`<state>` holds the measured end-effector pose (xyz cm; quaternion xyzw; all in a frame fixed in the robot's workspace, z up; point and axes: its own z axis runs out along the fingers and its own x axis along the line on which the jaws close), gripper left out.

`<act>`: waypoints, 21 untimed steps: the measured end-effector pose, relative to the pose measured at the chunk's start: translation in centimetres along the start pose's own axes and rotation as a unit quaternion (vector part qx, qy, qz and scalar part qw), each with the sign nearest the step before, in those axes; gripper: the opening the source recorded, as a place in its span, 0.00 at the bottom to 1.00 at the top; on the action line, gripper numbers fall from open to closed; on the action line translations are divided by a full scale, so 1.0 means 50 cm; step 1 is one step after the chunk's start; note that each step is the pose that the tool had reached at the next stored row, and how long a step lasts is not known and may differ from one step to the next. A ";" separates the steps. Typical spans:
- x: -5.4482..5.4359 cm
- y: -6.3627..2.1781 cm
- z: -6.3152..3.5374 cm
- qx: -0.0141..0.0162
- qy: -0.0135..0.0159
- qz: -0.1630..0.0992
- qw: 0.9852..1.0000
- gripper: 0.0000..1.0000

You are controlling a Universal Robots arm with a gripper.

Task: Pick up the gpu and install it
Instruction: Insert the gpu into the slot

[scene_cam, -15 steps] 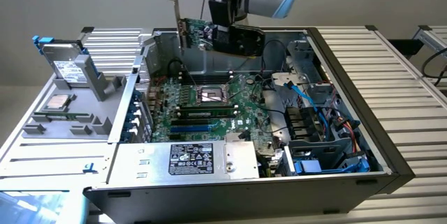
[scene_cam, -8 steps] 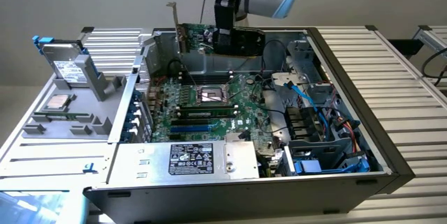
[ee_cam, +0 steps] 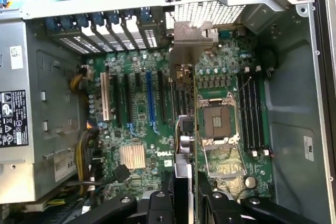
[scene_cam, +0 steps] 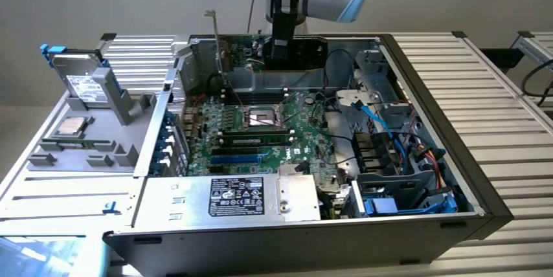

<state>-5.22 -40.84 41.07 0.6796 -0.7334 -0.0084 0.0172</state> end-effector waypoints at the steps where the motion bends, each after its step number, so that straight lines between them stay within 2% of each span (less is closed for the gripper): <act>1: 0.000 0.000 0.001 0.000 0.000 -0.008 1.000 0.28; 5: 0.000 0.002 0.005 0.000 0.001 -0.032 0.999 0.28; 6: 0.000 0.002 0.007 -0.001 0.001 -0.035 0.999 0.28; 8: 0.000 0.003 0.008 -0.008 0.001 -0.036 0.999 0.28; 11: 0.000 0.002 0.010 -0.022 0.002 -0.036 0.999 0.28; 17: -0.003 0.005 0.013 -0.022 0.003 -0.036 0.999 0.28; 21: -0.008 0.020 0.019 -0.022 0.004 -0.036 0.999 0.28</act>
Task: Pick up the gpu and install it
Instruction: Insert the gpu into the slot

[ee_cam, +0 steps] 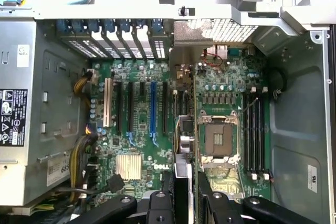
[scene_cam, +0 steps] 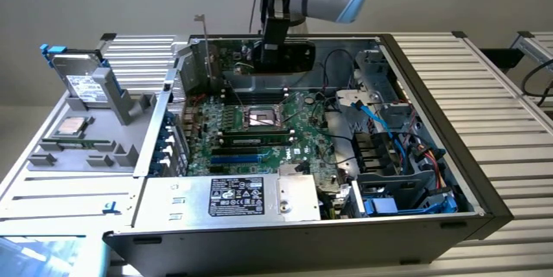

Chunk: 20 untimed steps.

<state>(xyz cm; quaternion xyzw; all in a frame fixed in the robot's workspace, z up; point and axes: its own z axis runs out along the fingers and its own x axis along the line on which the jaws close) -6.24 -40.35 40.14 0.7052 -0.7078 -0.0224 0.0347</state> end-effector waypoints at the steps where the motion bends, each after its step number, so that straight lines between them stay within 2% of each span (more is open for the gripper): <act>1: 0.000 0.005 0.001 0.000 0.000 0.000 1.000 0.28; 5: -0.002 0.024 0.004 0.000 0.001 0.000 1.000 0.28; 9: -0.005 0.044 0.015 0.001 0.001 0.000 1.000 0.28; 20: -0.005 0.071 0.054 0.003 0.001 0.000 1.000 0.28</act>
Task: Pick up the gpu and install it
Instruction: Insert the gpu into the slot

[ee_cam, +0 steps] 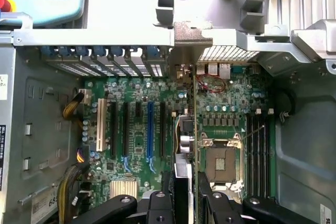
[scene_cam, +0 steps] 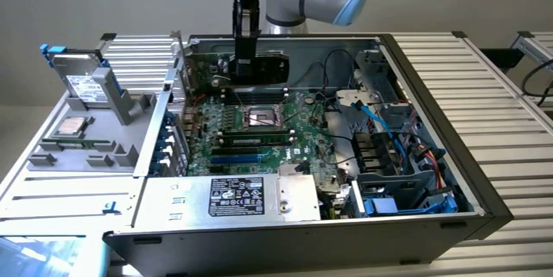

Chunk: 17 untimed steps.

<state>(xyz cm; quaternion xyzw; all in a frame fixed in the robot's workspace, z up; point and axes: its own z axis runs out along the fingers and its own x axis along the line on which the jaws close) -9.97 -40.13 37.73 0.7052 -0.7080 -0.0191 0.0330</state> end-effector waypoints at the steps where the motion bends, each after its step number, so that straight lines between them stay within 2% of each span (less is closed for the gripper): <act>1: 0.000 0.000 0.001 0.000 0.000 0.000 1.000 0.28; 6: 0.005 0.003 0.018 0.000 0.000 0.000 1.000 0.28; 10: 0.011 0.003 0.033 0.000 -0.002 0.000 1.000 0.28; 17: 0.044 0.002 0.057 0.000 -0.005 0.000 1.000 0.28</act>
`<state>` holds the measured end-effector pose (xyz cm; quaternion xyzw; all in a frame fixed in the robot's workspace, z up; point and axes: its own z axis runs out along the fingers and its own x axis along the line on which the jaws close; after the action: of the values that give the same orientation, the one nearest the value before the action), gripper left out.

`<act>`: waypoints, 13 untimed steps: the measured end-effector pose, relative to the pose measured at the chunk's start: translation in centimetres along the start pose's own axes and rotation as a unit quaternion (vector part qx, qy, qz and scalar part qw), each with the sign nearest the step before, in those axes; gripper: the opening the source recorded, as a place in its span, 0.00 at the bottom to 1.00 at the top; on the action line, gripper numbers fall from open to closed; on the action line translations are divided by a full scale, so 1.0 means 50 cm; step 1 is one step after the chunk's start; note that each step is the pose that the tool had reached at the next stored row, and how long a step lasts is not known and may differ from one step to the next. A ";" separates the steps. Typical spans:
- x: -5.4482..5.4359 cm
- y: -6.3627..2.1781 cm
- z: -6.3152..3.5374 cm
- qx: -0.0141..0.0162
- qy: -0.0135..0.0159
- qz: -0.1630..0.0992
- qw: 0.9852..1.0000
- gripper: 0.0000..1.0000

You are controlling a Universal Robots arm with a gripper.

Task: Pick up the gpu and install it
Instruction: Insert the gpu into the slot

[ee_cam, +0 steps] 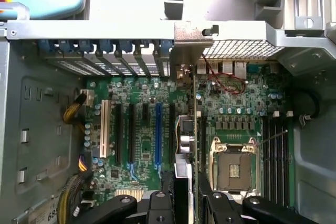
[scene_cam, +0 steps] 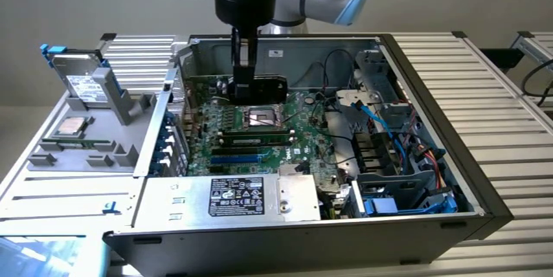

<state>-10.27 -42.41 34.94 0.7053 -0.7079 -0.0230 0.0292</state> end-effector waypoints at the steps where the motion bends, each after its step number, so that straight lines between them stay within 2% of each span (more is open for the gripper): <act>1: 0.003 0.000 0.004 0.000 0.000 0.000 1.000 0.28; 7: 0.007 -0.002 0.022 -0.001 0.000 0.000 1.000 0.28; 10: 0.012 -0.002 0.027 -0.003 0.000 0.001 1.000 0.28; 13: 0.016 -0.002 0.031 -0.004 0.000 0.001 1.000 0.28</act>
<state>-10.30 -43.24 33.41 0.7048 -0.7082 -0.0258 0.0318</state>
